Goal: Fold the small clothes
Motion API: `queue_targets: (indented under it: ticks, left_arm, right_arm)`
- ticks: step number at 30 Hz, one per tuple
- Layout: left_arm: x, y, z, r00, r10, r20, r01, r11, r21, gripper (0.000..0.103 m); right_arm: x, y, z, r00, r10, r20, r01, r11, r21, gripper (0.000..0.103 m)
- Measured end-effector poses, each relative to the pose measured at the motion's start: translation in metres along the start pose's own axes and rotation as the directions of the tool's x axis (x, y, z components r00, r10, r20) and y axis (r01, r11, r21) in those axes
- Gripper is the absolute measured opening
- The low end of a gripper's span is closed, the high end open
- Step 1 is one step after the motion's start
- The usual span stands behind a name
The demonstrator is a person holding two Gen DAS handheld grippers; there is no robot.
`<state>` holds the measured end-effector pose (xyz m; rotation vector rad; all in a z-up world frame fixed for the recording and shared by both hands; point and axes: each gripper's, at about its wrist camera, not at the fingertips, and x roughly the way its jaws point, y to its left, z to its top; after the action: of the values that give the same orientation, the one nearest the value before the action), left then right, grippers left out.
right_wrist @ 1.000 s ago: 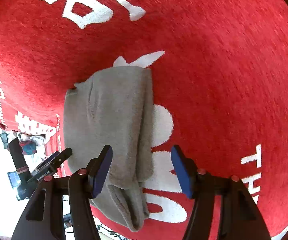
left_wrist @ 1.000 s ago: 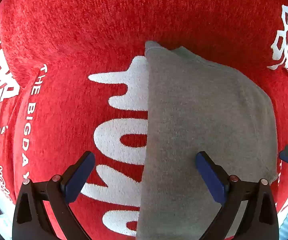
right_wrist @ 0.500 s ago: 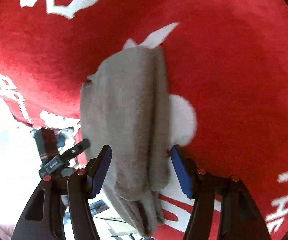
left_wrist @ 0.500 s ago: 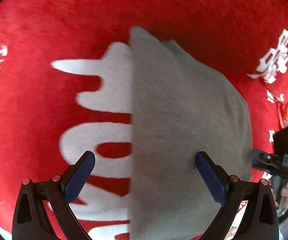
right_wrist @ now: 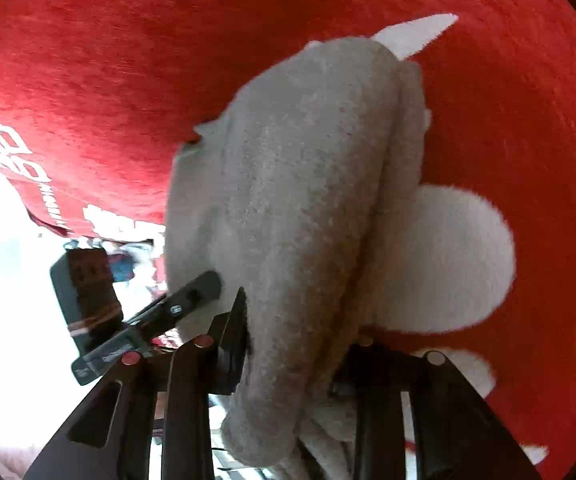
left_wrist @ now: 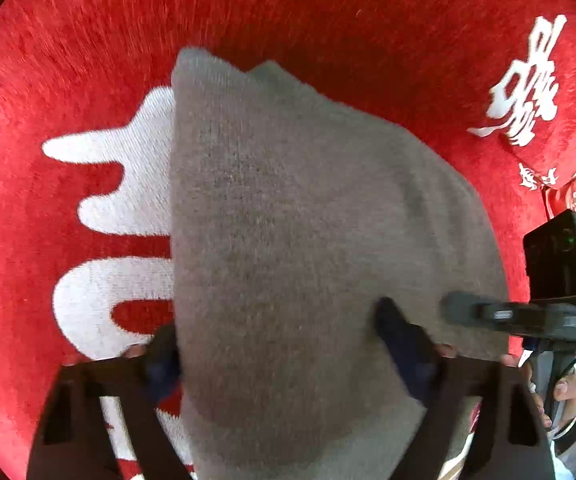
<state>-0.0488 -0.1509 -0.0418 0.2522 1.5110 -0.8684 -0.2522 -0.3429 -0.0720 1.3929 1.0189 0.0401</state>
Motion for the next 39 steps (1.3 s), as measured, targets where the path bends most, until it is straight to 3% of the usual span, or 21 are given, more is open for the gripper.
queue_targets:
  ticks: [2, 4, 14, 18, 23, 27, 31, 34, 36, 39]
  left_arm:
    - [-0.013, 0.001, -0.003, 1.0, -0.003, 0.019, 0.003, 1.0, 0.019, 0.056]
    - [-0.023, 0.002, -0.006, 0.999, -0.014, 0.031, 0.013, 1.0, 0.028, 0.051]
    - [-0.097, 0.024, -0.03, 0.993, -0.075, 0.089, 0.072, 0.997, 0.037, 0.05]
    - [-0.125, 0.044, -0.05, 0.994, -0.045, 0.101, 0.039, 0.998, 0.059, 0.05]
    - [-0.131, 0.073, -0.073, 0.997, 0.001, 0.083, -0.005, 0.999, 0.039, 0.05]
    - [-0.127, 0.094, -0.087, 0.997, 0.035, 0.072, -0.037, 0.999, 0.019, 0.05]
    - [-0.114, 0.112, -0.102, 0.995, 0.078, 0.061, -0.078, 0.997, -0.005, 0.05]
    - [-0.096, 0.126, -0.113, 0.992, 0.115, 0.049, -0.113, 0.993, -0.035, 0.052]
    - [-0.095, 0.131, -0.115, 0.993, 0.094, 0.068, -0.091, 0.994, -0.059, 0.054]
    - [-0.099, 0.138, -0.114, 0.995, 0.075, 0.061, -0.07, 0.994, -0.086, 0.058]
  right_arm:
    - [-0.002, 0.009, -0.003, 0.999, 0.03, 0.009, -0.03, 1.0, 0.002, 0.032]
    - [-0.005, 0.021, -0.009, 0.997, 0.077, 0.015, -0.077, 0.997, 0.004, 0.032]
    - [0.004, 0.077, -0.056, 0.988, 0.153, 0.004, -0.153, 0.988, -0.023, 0.032]
    - [0.029, 0.089, -0.076, 0.99, 0.142, -0.014, -0.142, 0.989, -0.041, 0.032]
    - [0.07, 0.101, -0.099, 0.993, 0.112, -0.039, -0.114, 0.992, -0.054, 0.032]
    - [0.104, 0.109, -0.104, 0.996, 0.061, -0.069, -0.067, 0.995, -0.078, 0.032]
    - [0.131, 0.105, -0.104, 0.995, -0.043, -0.09, 0.034, 0.994, -0.101, 0.035]
    - [0.128, 0.097, -0.099, 0.99, -0.13, -0.053, 0.125, 0.989, -0.084, 0.045]
    - [0.123, 0.096, -0.098, 0.979, -0.203, -0.035, 0.2, 0.976, -0.087, 0.055]
    - [0.11, 0.097, -0.101, 0.944, -0.328, -0.009, 0.325, 0.938, -0.117, 0.057]
